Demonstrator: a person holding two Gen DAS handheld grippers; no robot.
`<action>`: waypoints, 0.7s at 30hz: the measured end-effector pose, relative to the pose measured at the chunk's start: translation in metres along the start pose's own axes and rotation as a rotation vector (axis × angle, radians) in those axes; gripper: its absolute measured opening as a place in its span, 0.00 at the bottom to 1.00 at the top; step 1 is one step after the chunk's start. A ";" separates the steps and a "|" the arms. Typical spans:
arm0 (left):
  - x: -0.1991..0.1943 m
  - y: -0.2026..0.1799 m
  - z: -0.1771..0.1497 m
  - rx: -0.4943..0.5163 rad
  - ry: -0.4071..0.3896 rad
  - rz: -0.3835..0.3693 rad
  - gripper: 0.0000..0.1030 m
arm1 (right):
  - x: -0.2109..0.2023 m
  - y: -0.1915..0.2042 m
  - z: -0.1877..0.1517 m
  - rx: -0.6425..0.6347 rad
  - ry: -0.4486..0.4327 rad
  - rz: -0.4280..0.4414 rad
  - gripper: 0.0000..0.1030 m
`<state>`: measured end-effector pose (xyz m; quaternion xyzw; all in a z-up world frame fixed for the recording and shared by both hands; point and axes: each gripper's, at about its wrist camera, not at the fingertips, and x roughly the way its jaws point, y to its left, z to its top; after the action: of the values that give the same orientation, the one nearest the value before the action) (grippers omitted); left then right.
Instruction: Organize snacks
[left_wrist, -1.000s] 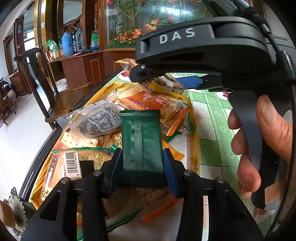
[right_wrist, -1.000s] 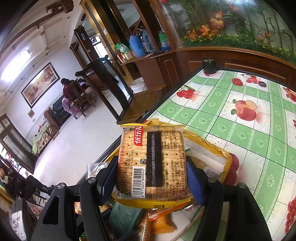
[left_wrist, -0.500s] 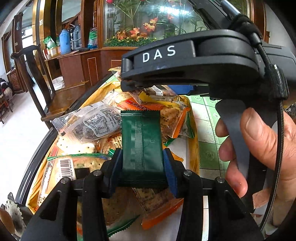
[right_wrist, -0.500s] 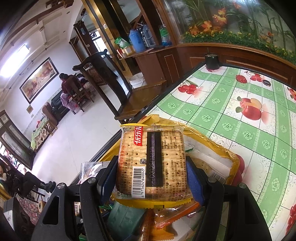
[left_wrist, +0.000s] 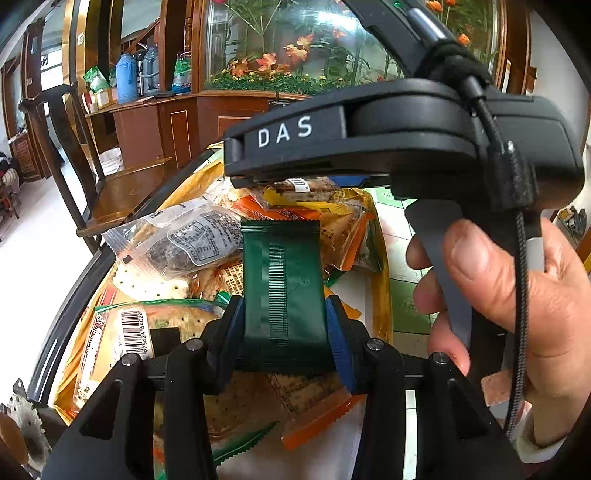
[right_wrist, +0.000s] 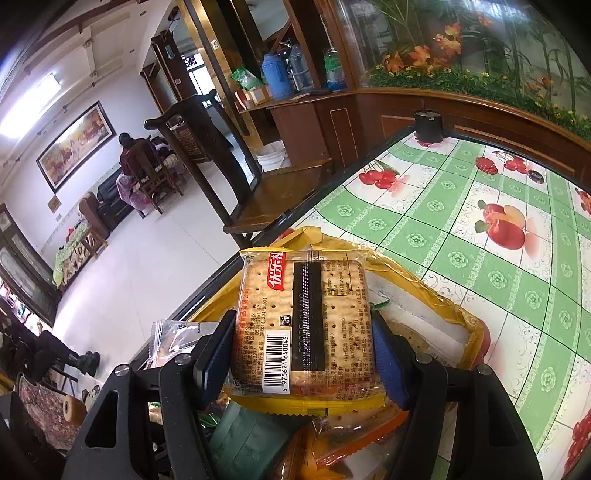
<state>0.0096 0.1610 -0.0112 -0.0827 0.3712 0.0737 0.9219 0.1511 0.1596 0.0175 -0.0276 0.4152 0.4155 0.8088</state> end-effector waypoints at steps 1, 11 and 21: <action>0.000 0.001 0.000 -0.003 0.001 -0.005 0.41 | 0.001 0.002 0.000 -0.008 0.003 -0.004 0.68; -0.005 0.004 -0.001 -0.026 0.008 -0.060 0.63 | -0.003 0.010 -0.001 -0.036 0.001 -0.022 0.70; -0.020 0.004 -0.006 -0.052 -0.021 -0.018 0.84 | -0.053 -0.005 -0.007 -0.012 -0.077 -0.036 0.75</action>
<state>-0.0098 0.1620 -0.0018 -0.1090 0.3589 0.0761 0.9239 0.1336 0.1192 0.0476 -0.0239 0.3808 0.4043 0.8312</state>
